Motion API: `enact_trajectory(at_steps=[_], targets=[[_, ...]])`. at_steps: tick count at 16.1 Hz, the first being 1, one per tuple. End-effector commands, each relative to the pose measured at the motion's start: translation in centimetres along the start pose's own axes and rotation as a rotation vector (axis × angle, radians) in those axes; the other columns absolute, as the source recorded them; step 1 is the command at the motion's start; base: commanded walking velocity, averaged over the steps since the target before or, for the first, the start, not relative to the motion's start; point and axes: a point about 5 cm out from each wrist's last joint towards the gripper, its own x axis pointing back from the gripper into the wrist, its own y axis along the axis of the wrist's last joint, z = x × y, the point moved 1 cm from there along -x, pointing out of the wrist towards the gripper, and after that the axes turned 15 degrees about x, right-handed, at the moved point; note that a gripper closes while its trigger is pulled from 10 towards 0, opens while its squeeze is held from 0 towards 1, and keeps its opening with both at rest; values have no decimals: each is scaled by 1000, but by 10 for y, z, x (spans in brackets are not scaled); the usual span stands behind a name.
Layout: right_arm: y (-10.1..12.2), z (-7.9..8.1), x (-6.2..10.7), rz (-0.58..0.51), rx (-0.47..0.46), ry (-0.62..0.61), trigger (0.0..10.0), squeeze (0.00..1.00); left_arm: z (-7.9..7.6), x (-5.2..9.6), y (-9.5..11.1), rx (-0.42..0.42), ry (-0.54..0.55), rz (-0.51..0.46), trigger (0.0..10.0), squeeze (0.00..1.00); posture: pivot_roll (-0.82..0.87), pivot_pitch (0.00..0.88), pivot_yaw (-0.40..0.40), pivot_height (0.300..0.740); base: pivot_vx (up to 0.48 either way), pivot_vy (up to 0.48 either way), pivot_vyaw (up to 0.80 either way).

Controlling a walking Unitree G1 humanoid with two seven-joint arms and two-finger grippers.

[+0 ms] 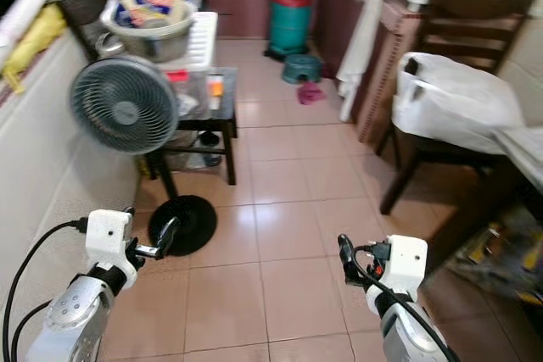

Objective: Setting the table

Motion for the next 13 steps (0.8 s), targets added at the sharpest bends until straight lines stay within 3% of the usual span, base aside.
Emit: enact_trajectory(at_steps=[1,9,13], targets=[[3,-1,1,-6,-7,-9,10000,0,3,0,-3,-2,12,24,10000,0,-4,0,-14,740,0,0,-769],[3,0,3,3,-18,-36,10000,0,0,-9,2,-36,-1,10,10000,0,-18,0,-17,740,0,0,-770],[12,-12,1,6,9,-50,10000,0,-7,-7,-7,-28,-2,19,10000,0,-29,0,-47,740,0,0,-769]])
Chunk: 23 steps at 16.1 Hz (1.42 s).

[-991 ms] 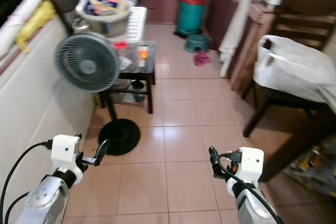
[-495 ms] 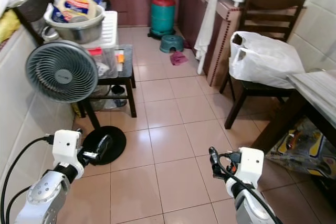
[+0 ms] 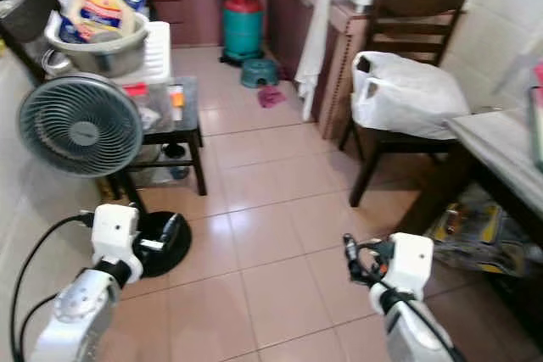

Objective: Setting the table

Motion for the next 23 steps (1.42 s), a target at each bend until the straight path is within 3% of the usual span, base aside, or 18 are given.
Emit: enact_trajectory(at_steps=[1,6,10,23], targets=[[7,-3,-1,-13,9,-1,10000,0,-2,2,-9,-15,3,27,10000,0,-28,0,-50,740,0,0,-769],[6,15,-5,-22,-12,39,10000,0,4,2,-9,-40,32,21,10000,0,-14,0,-28,740,0,0,-769],[4,29,-7,-32,-35,45,10000,0,-1,-4,-3,-93,-3,0,10000,0,-13,0,-6,740,0,0,-769],[12,24,-15,-63,-20,27,10000,0,-5,-20,3,-91,-5,-33,10000,0,-34,0,-3,740,0,0,-769]])
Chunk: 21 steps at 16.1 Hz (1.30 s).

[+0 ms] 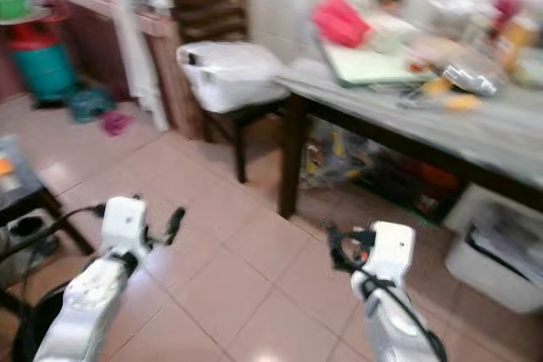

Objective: Setting the table

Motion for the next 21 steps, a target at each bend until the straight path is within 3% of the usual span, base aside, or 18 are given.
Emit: enact_trajectory(at_steps=[1,15,21], targets=[[5,3,-3,-19,-1,5,10000,0,4,1,0,-23,9,-1,10000,0,-35,0,-3,740,0,0,-769],[8,2,-3,-27,3,-1,10000,0,4,-5,3,52,28,-5,10000,0,-44,0,-1,740,0,0,-752],[10,3,-6,-38,8,-5,10000,0,5,-7,4,38,23,-3,10000,0,-43,0,6,740,0,0,0]])
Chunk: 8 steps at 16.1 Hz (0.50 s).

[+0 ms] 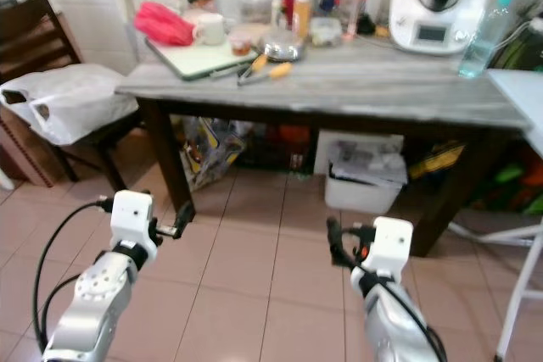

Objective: Setting the table

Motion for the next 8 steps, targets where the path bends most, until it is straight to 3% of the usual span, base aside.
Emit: enact_trajectory(at_steps=[1,8], targets=[[6,-1,-3,-21,12,-3,10000,0,0,-1,0,1,-1,8,10000,0,-42,0,8,740,0,-461,0],[7,-2,-4,-25,12,-19,10000,0,0,-2,0,5,-16,25,10000,0,-43,0,19,740,0,-478,0]])
